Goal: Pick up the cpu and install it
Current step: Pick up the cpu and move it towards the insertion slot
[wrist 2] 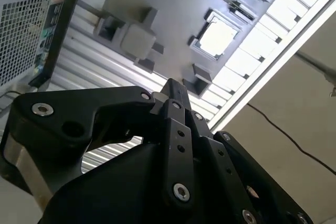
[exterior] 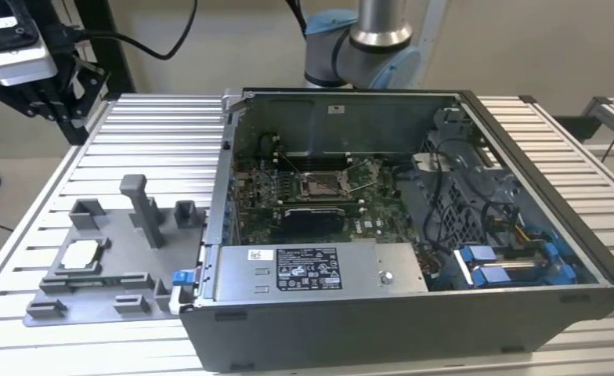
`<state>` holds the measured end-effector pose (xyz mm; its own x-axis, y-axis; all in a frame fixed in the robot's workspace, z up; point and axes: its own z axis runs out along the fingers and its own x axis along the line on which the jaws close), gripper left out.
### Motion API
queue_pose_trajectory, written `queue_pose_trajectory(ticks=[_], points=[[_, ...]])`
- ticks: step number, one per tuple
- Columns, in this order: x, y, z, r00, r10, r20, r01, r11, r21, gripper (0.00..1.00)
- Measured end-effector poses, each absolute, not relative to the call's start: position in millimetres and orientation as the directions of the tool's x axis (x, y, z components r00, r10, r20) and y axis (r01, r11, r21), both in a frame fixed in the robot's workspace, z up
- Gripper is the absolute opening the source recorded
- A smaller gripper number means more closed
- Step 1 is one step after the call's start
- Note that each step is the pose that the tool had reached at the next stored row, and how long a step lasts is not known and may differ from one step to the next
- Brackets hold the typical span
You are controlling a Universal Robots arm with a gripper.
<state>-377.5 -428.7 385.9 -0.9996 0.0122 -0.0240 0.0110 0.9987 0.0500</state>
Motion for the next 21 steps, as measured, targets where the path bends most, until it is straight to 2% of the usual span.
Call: queue_pose_trajectory(ticks=[21], points=[[-432, -429, 382, -1.0, -0.02, -0.024, -0.021, 0.999, 0.05, 0.0]])
